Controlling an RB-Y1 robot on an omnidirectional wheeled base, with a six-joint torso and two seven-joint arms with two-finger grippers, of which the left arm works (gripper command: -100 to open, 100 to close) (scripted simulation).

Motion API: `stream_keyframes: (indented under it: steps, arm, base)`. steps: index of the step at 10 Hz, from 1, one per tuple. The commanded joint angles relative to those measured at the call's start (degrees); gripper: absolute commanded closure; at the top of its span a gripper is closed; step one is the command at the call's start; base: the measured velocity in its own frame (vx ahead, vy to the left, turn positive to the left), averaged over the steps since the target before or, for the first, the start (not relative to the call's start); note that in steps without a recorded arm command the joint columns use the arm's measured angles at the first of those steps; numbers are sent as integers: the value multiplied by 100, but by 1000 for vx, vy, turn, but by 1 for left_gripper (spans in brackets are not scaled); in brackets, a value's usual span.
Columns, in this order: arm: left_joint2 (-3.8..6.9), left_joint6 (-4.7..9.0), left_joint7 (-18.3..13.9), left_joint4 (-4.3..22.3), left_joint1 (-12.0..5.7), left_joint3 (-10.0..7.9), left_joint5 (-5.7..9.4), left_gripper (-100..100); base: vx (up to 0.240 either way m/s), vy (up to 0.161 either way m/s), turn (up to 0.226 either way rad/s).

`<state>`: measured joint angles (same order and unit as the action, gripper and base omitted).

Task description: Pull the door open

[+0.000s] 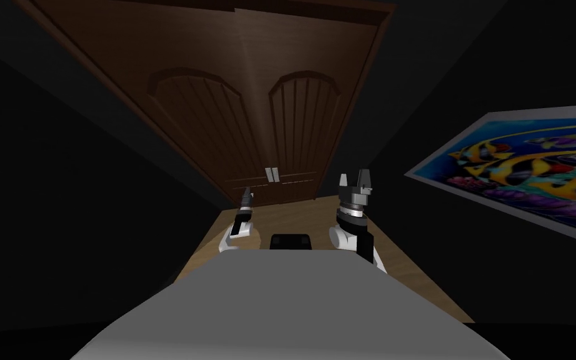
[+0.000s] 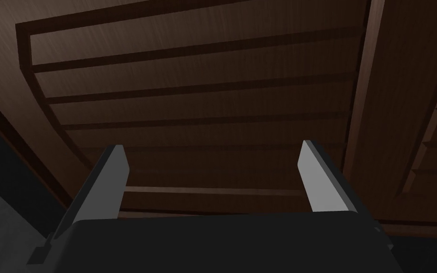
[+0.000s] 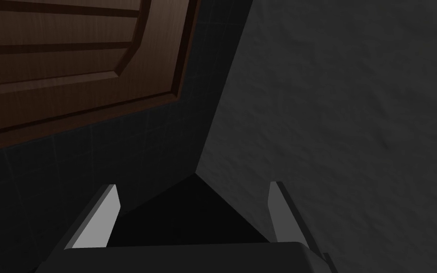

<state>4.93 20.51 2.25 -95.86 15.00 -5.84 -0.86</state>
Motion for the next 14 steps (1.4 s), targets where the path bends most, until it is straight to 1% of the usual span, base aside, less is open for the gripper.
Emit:
stream_keyframes:
  steps: [1, 2, 4, 5, 6, 9, 13, 14]
  arm:
    - [4, -28, -37, 167, -76, -16, 36, -100]
    - [-5, -80, -71, 351, -177, -32, 74, -100]
    - [-15, -131, -103, 532, -277, -48, 112, -100]
    - [-28, -179, -134, 702, -372, -62, 147, -100]
    - [-35, -202, -149, 784, -418, -69, 164, -100]
    - [-85, -328, -230, 1228, -672, -104, 256, -100]
    - [-165, -451, -310, 1659, -940, -125, 344, -100]
    - [-182, -468, -320, 1715, -985, -122, 355, -100]
  base:
    - [91, -6, -11]
    - [153, -11, -14]
    - [136, -5, -9]
    - [117, 5, -15]
    - [149, -2, -14]
    - [173, -3, -16]
    - [198, -5, -23]
    - [208, -31, -37]
